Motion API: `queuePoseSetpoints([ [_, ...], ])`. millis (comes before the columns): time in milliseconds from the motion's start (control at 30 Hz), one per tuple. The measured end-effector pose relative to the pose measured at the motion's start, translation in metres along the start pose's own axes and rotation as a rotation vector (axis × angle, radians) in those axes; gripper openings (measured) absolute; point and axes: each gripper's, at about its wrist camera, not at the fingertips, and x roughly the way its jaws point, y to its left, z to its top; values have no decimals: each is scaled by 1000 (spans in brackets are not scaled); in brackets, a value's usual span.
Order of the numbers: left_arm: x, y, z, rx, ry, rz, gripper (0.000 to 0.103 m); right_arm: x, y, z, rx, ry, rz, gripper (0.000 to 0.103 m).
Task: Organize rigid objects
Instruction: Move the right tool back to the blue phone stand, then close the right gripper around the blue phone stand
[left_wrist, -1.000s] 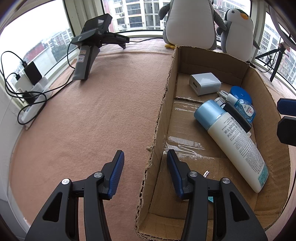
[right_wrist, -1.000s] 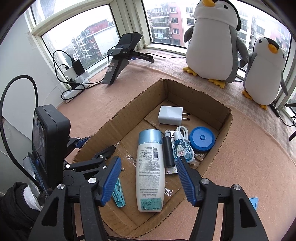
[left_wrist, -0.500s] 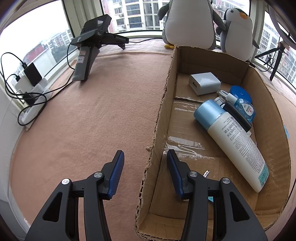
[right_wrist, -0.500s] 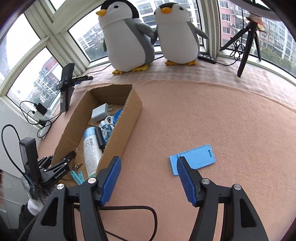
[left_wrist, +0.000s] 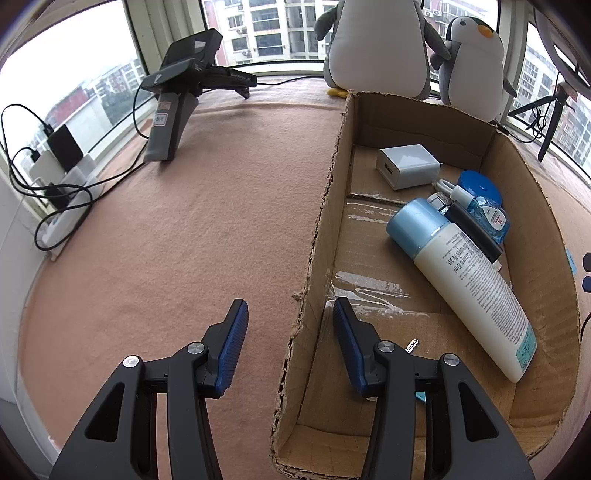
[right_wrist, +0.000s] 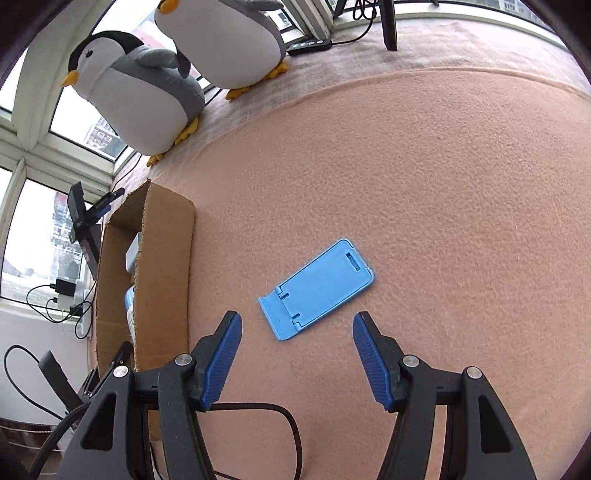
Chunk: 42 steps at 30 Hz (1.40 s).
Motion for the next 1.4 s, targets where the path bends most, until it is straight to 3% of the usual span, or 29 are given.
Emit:
queuePoseSetpoints([
  [167, 0, 0, 0, 1, 1, -1, 47, 11, -9, 11, 53, 27, 8, 59],
  [367, 0, 0, 0, 0, 0, -1, 47, 21, 8, 26, 1, 30, -19, 59],
  [533, 0, -1, 0, -2, 1, -3, 47, 36, 41, 31, -126, 37, -76, 59],
  [800, 0, -2, -1, -5, 0, -5, 47, 49, 77, 10, -325, 35, -173, 59],
  [967, 0, -2, -1, -4, 0, -4, 47, 49, 82, -9, -404, 17, -263, 55],
  [1167, 0, -2, -1, -6, -1, -6, 47, 49, 86, -17, -466, 0, -346, 43],
  [1233, 0, -2, -1, -7, -1, -7, 47, 49, 86, -16, -472, 1, -349, 35],
  [1400, 0, 0, -1, -9, -1, -9, 47, 48, 86, -15, -498, 10, -346, 34],
])
